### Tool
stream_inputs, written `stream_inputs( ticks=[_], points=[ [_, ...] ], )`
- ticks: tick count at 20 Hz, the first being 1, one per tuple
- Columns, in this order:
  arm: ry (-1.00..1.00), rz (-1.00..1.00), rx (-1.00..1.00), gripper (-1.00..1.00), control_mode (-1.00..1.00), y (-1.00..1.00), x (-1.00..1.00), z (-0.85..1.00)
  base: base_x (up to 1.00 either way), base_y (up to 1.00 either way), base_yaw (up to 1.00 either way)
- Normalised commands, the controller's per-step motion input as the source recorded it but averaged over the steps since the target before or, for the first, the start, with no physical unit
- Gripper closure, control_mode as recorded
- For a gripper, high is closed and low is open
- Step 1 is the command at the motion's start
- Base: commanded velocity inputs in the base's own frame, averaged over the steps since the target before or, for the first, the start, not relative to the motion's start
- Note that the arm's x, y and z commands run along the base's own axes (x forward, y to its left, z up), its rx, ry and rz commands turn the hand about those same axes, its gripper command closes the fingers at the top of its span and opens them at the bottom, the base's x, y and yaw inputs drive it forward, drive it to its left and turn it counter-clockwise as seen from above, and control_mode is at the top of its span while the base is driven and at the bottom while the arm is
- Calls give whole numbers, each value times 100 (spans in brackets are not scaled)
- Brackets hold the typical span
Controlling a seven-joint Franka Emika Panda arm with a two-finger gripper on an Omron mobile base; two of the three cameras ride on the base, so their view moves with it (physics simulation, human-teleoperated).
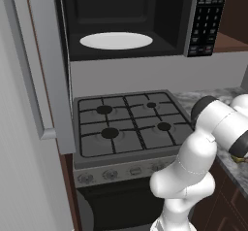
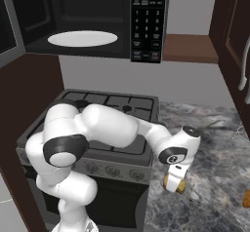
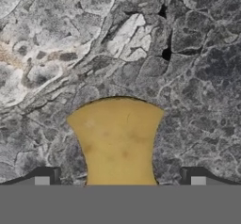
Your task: Place the sponge inside the microwave to prepare for sanitizing.
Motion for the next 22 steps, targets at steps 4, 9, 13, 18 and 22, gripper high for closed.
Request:
stream_inputs(
  ticks=[4,9,13,18,22],
  points=[
    [0,0,0,-100,-100,0,0,-10,0,0,0],
    [1,0,0,-100,-100,0,2,-13,0,0,0],
    [0,0,0,-100,-100,0,1,-14,0,0,0],
    [0,0,0,-100,-100,0,0,-16,0,0,0],
    [0,0,0,-100,-100,0,0,-9,0,0,0]
  ],
)
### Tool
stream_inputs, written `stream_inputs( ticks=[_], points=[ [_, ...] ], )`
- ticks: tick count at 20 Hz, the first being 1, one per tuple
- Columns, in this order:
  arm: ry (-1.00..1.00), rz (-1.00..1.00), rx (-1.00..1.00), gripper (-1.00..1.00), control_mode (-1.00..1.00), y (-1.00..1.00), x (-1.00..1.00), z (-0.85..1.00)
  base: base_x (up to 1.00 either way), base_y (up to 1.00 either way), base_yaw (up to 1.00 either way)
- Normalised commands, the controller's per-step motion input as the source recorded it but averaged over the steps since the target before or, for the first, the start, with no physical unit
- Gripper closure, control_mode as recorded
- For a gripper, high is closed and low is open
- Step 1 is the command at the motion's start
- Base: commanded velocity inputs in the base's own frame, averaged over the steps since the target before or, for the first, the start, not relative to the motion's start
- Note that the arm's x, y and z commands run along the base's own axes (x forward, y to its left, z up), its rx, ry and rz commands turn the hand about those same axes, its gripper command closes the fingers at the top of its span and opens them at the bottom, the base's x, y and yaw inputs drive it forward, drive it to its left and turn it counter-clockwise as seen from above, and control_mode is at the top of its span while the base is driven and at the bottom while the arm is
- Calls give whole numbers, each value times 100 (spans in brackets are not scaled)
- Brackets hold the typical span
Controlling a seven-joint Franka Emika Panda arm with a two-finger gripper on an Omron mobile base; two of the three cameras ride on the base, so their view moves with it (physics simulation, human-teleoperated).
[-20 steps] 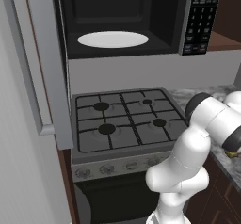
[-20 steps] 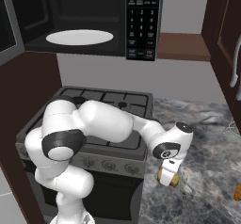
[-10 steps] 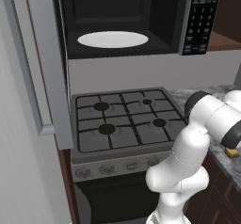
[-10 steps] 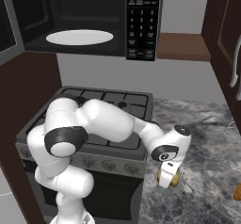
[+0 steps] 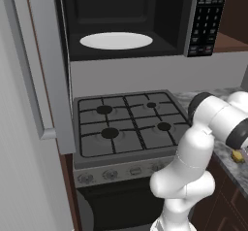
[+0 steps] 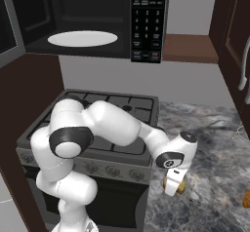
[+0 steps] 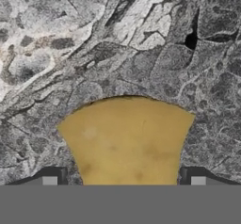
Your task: Place the sponge inside the microwave to prepare for sanitizing.
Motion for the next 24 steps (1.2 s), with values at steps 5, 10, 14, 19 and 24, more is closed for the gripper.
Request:
stream_inputs(
  ticks=[5,10,14,19,24],
  points=[
    [0,0,0,100,-100,2,0,0,0,0,0],
    [-1,2,-2,100,-100,6,-7,7,0,0,0],
    [2,10,-10,100,-100,20,-26,82,0,0,0],
    [4,39,-12,100,-100,84,-30,90,0,0,0],
    [0,42,-7,100,-100,100,-11,70,0,0,0]
  ],
)
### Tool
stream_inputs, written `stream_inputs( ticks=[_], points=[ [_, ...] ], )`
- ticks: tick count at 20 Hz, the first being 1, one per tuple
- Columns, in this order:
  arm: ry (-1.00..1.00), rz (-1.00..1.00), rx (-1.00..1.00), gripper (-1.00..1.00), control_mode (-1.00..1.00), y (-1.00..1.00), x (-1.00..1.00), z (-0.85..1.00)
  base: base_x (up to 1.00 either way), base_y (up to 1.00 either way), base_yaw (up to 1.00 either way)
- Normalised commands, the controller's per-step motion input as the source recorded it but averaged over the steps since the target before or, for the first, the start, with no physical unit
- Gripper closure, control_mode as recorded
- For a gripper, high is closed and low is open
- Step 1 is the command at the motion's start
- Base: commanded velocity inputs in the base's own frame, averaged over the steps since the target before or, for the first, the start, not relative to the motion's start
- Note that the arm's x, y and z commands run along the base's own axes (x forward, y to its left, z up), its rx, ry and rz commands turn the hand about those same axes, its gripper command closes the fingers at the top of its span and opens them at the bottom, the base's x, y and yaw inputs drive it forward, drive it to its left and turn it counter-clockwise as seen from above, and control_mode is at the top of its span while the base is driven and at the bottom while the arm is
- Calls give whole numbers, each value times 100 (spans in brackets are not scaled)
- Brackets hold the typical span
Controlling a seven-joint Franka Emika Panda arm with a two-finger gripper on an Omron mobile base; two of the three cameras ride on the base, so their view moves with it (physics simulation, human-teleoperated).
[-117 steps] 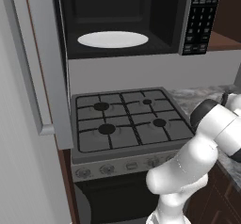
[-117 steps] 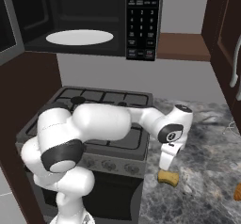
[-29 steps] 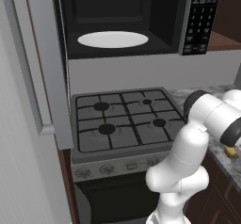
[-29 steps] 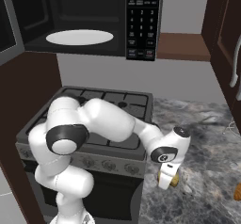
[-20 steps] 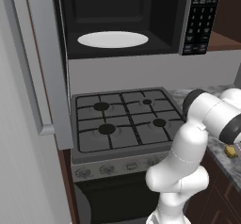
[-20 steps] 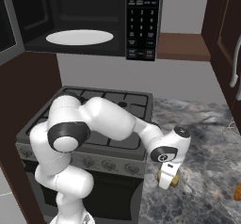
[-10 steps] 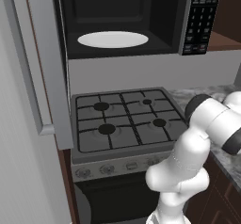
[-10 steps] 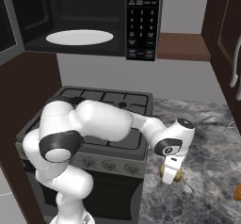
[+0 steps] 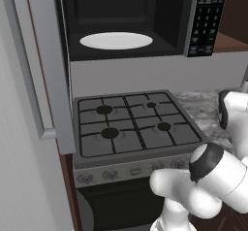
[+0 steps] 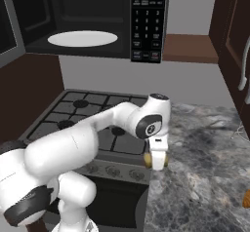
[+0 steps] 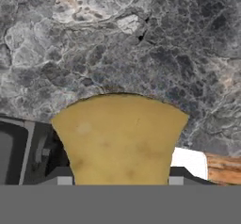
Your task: Place the sponge inside the microwave to prepare for sanitizing.
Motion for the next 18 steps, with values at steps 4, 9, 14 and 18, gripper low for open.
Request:
stream_inputs(
  ticks=[4,9,14,18],
  points=[
    [-9,46,-7,100,-100,96,-4,79,0,0,0],
    [-15,54,-21,100,-100,96,-1,61,0,0,0],
    [-34,56,-22,100,-100,79,-7,35,0,0,0],
    [-24,68,-8,100,-100,38,-1,59,0,0,0]
  ],
)
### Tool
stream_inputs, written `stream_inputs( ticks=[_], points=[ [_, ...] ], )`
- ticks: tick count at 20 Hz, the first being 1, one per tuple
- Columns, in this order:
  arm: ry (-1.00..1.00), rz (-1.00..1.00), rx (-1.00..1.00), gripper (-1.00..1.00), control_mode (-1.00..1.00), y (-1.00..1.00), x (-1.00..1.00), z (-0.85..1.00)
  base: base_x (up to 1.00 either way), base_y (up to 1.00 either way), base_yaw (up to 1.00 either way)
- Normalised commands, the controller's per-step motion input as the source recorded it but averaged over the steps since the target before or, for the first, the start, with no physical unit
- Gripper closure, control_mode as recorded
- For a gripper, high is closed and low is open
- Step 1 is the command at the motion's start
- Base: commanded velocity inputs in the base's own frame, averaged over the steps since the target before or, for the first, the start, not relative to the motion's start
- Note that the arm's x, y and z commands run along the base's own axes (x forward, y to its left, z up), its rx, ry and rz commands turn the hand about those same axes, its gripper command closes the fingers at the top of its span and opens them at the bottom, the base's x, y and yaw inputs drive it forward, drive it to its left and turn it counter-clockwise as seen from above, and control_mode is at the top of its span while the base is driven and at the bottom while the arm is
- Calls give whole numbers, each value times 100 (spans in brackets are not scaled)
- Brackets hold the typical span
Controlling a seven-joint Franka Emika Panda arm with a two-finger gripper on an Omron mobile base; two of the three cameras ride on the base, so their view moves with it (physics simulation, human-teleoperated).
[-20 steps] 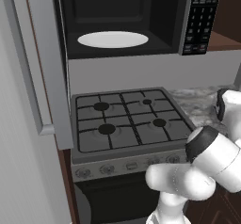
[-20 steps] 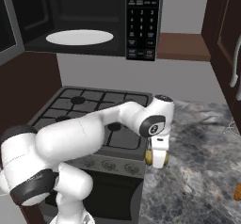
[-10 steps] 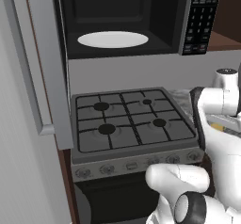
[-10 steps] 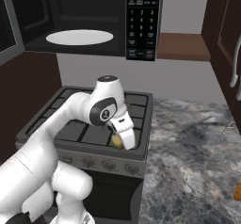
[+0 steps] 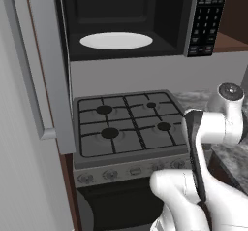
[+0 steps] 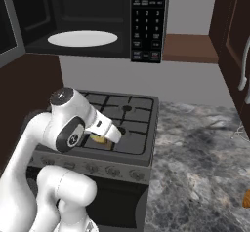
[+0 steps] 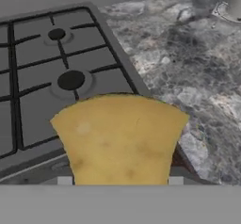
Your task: Place the sponge inside the microwave to prepare for sanitizing.
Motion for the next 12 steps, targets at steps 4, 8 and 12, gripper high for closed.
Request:
stream_inputs(
  ticks=[4,8,12],
  points=[
    [-7,72,-1,100,-100,37,-3,67,0,0,0],
    [0,30,0,100,-100,31,-16,97,0,0,0],
    [-3,4,0,100,-100,41,-12,70,0,0,0]
  ],
)
